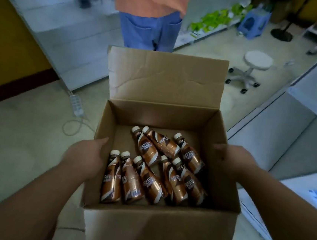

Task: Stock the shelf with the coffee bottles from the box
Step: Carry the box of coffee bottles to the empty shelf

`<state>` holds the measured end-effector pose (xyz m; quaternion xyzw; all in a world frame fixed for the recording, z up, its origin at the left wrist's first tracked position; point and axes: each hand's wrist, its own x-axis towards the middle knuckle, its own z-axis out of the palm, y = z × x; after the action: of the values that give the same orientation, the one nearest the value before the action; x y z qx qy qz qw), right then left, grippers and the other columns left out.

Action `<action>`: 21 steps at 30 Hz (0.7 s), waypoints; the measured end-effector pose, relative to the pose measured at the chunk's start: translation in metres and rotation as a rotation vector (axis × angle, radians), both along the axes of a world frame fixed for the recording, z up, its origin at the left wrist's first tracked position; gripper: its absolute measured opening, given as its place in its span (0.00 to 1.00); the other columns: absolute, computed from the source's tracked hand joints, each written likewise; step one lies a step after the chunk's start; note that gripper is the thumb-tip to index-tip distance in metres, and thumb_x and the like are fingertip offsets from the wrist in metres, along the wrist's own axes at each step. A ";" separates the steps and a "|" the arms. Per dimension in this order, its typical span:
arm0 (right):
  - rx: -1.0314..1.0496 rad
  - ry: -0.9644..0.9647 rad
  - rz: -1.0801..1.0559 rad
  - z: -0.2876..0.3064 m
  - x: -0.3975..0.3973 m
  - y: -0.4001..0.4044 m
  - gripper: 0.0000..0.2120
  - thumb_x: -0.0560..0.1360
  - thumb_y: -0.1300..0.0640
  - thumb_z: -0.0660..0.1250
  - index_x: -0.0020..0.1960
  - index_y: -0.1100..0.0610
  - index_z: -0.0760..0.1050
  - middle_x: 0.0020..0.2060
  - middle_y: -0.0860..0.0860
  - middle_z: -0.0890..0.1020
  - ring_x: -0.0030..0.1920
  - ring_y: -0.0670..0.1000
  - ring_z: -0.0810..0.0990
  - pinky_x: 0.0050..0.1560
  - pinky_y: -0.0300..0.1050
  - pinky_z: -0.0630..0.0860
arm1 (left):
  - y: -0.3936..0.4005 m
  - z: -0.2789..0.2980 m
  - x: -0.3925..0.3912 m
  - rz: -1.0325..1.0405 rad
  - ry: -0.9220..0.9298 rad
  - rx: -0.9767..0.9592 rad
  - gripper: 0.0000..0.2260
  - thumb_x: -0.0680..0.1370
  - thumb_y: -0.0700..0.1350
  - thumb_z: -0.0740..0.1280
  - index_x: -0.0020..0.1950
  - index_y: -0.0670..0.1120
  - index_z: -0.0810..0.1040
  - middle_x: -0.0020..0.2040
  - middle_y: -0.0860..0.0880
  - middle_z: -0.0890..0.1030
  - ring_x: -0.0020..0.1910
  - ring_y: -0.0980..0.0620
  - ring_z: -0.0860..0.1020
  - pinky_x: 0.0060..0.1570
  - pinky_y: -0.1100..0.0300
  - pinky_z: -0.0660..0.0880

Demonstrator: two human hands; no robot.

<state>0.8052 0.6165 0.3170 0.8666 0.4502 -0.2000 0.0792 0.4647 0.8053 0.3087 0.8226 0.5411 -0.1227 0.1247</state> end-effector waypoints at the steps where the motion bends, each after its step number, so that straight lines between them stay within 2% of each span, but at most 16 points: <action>1: 0.010 0.004 -0.038 -0.002 0.011 0.006 0.20 0.79 0.55 0.63 0.70 0.48 0.70 0.59 0.54 0.79 0.57 0.54 0.79 0.56 0.48 0.77 | 0.016 0.001 0.016 -0.022 0.008 0.004 0.31 0.76 0.41 0.62 0.77 0.60 0.60 0.67 0.46 0.77 0.60 0.46 0.78 0.52 0.55 0.76; 3: 0.002 0.021 -0.093 -0.009 0.035 0.018 0.25 0.78 0.55 0.63 0.74 0.47 0.64 0.64 0.55 0.78 0.62 0.55 0.78 0.59 0.49 0.76 | 0.045 -0.002 0.051 -0.063 0.019 0.002 0.31 0.76 0.41 0.62 0.77 0.60 0.60 0.68 0.46 0.76 0.60 0.46 0.78 0.51 0.56 0.76; 8: -0.018 0.046 -0.151 -0.018 0.106 0.054 0.26 0.78 0.55 0.62 0.75 0.47 0.63 0.66 0.55 0.77 0.63 0.55 0.77 0.61 0.49 0.75 | 0.108 -0.013 0.146 -0.141 0.033 -0.017 0.30 0.77 0.41 0.61 0.77 0.60 0.61 0.69 0.46 0.76 0.61 0.47 0.78 0.51 0.56 0.76; 11: -0.039 0.042 -0.210 -0.017 0.153 0.075 0.26 0.79 0.56 0.62 0.76 0.48 0.62 0.67 0.55 0.76 0.64 0.55 0.76 0.62 0.48 0.73 | 0.142 -0.016 0.203 -0.175 0.015 -0.034 0.29 0.77 0.41 0.61 0.76 0.60 0.61 0.70 0.47 0.75 0.63 0.47 0.77 0.55 0.55 0.76; 16: -0.027 0.017 -0.309 -0.007 0.216 0.115 0.20 0.78 0.56 0.62 0.70 0.49 0.70 0.60 0.55 0.80 0.58 0.55 0.80 0.56 0.48 0.77 | 0.194 -0.009 0.290 -0.278 0.023 -0.036 0.29 0.76 0.44 0.62 0.76 0.59 0.62 0.67 0.46 0.78 0.59 0.47 0.79 0.53 0.56 0.75; 21: 0.009 0.047 -0.483 -0.016 0.274 0.172 0.17 0.77 0.56 0.65 0.66 0.49 0.74 0.58 0.53 0.80 0.55 0.54 0.80 0.52 0.46 0.76 | 0.269 -0.014 0.380 -0.377 0.048 -0.061 0.30 0.76 0.43 0.63 0.77 0.58 0.61 0.68 0.47 0.76 0.62 0.48 0.77 0.56 0.55 0.75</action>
<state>1.0791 0.7886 0.3008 0.9447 0.2323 -0.2311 0.0149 0.8450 1.0743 0.2946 0.9021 0.3762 -0.1799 0.1113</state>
